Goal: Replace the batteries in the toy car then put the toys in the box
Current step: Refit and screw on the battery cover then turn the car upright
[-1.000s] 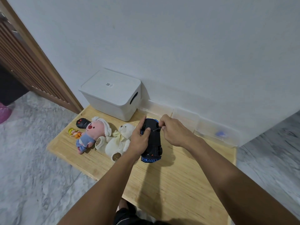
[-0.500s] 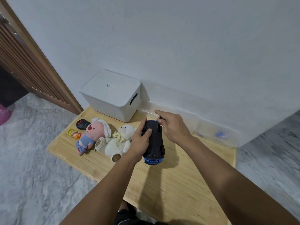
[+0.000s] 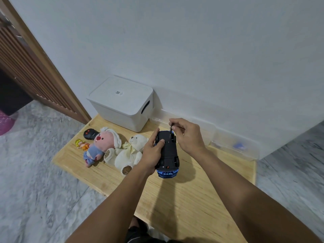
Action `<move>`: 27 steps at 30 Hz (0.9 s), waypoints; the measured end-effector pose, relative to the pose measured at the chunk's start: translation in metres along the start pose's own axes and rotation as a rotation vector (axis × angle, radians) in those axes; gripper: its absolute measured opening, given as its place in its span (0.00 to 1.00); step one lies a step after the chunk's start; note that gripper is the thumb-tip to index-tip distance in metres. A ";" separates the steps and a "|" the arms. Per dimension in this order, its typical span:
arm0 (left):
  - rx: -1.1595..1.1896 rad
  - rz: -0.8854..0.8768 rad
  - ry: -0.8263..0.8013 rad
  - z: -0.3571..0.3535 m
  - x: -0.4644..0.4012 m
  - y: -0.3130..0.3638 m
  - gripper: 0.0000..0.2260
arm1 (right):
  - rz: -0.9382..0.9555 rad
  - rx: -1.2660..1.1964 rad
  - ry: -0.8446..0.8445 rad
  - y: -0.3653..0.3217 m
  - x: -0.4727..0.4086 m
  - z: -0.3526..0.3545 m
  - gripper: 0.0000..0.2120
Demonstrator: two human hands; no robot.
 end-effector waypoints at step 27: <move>-0.292 -0.151 -0.053 0.005 -0.002 0.004 0.22 | 0.152 0.922 -0.388 -0.021 -0.021 0.014 0.21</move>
Point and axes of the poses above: each hand's wrist, its own x-axis away from the middle knuckle, its own z-axis out of the back of the hand, y = z × x, the point moved 5 cm from there along -x, towards the middle knuckle, and after that the axes turned 11 degrees about x, right-handed, at the moved point
